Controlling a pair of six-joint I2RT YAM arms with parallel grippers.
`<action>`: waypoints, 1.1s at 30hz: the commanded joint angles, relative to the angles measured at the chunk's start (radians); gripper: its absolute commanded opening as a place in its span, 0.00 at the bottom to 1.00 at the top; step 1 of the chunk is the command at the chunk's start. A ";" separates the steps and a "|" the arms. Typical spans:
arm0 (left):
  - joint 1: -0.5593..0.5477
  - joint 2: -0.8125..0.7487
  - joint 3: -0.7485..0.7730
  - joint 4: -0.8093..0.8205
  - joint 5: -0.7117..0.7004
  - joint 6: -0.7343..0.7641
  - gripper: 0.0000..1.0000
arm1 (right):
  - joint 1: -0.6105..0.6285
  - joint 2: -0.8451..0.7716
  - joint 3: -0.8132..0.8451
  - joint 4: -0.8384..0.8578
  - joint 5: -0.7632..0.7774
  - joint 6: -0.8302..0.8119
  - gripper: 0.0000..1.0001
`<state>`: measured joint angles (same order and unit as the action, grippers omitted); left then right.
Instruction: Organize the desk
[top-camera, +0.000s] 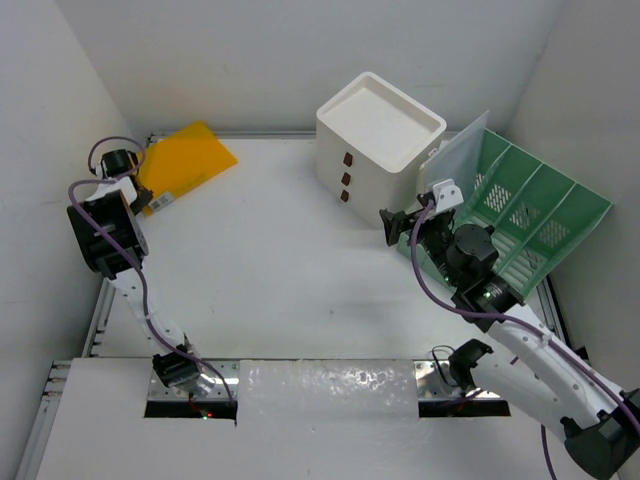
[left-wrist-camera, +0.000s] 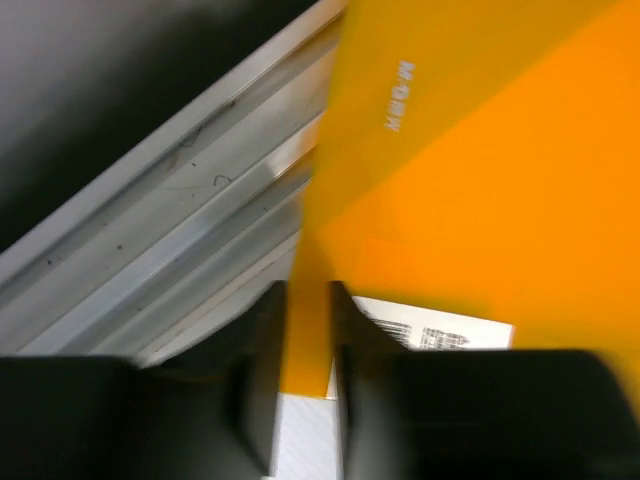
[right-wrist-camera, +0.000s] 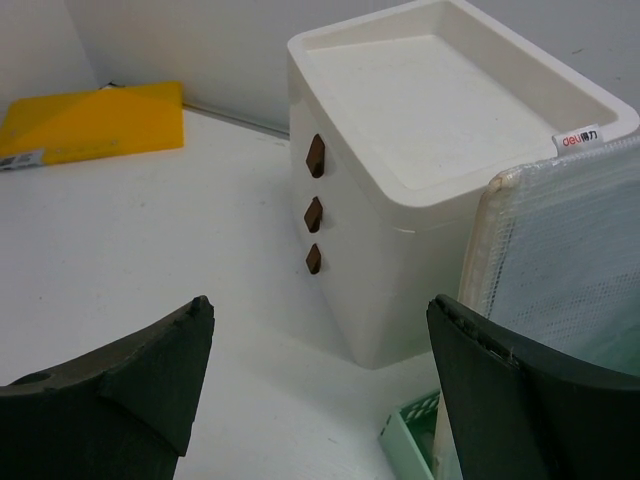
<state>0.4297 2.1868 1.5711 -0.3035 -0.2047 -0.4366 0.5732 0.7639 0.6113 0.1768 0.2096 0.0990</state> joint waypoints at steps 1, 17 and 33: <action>0.001 0.039 0.009 -0.045 0.074 0.012 0.14 | 0.008 -0.020 -0.012 0.010 0.019 -0.010 0.84; -0.008 -0.010 -0.244 -0.016 0.168 0.293 0.00 | 0.014 0.035 0.005 -0.013 -0.056 0.001 0.83; -0.273 -0.340 -0.278 0.002 -0.098 1.067 0.55 | 0.031 0.095 0.059 -0.048 -0.102 -0.071 0.84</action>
<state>0.1139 1.8454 1.1908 -0.2424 -0.2276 0.4774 0.5941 0.8616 0.6254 0.1234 0.1265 0.0597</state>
